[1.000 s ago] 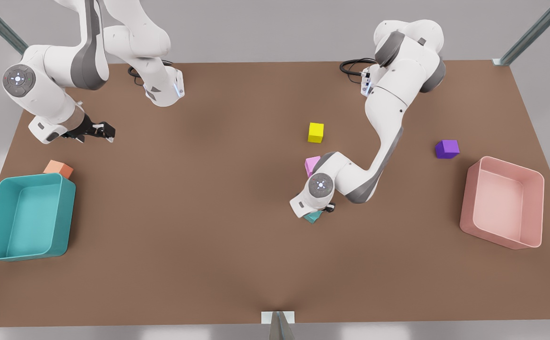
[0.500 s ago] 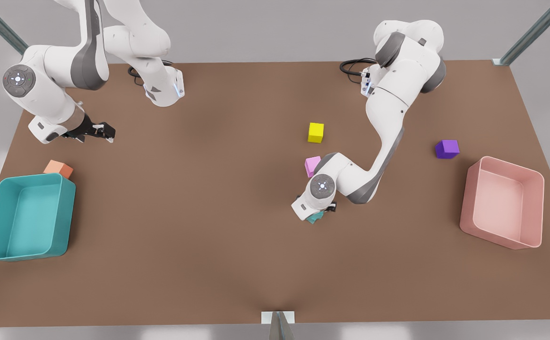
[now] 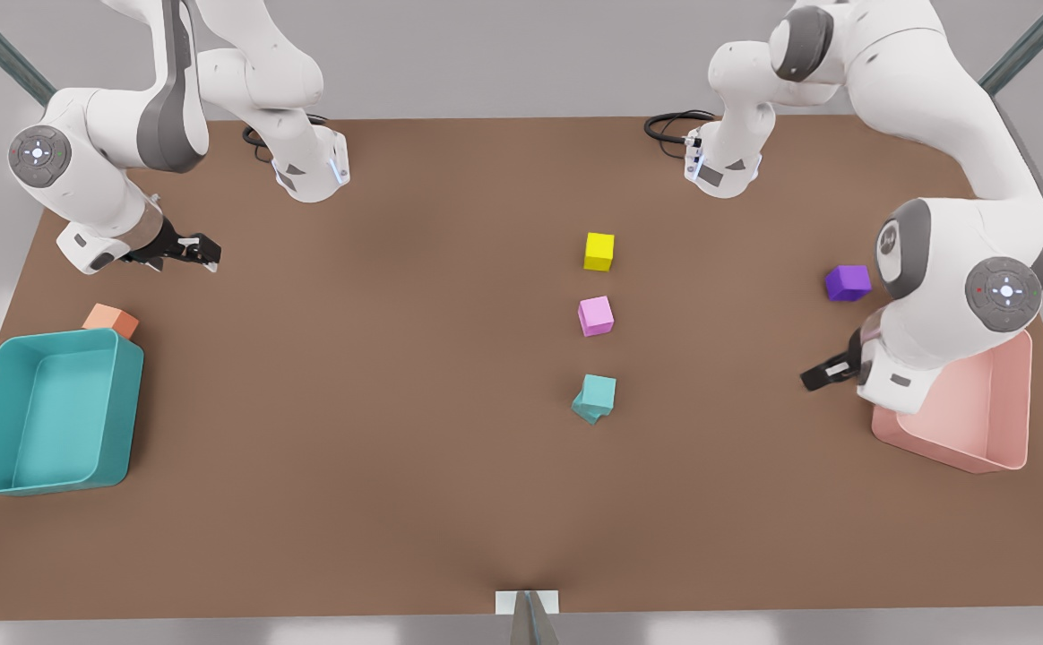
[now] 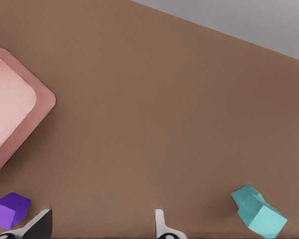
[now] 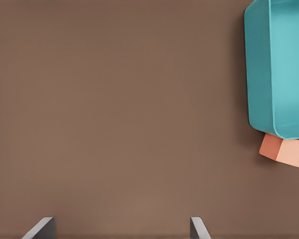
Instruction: Stack the two blue cubes on top of each other
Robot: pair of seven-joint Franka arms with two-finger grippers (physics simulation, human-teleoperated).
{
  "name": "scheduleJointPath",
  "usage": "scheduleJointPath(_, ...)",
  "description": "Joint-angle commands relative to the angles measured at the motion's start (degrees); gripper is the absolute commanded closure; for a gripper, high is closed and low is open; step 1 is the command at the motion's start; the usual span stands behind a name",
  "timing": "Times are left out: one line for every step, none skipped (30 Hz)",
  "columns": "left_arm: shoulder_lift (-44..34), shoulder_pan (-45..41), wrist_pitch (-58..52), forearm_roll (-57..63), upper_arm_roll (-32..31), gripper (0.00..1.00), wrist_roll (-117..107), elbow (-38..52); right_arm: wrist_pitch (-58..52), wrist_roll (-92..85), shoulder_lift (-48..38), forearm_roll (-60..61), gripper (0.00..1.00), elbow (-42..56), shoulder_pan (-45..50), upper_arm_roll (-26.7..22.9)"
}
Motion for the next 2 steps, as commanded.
scheduleJointPath(-0.04, -1.58, -5.28, -6.13, 1.66, 0.0, 23.56, -0.13, -0.1, 0.28, -0.03, 0.04, 0.0, 0.03, 0.0, 0.0)
scheduleJointPath(0.05, -1.75, -5.37, -6.21, 1.57, 0.0, 23.3, -0.04, -0.1, 0.27, -0.03, 0.04, 0.0, 0.03, 0.0, 0.0)
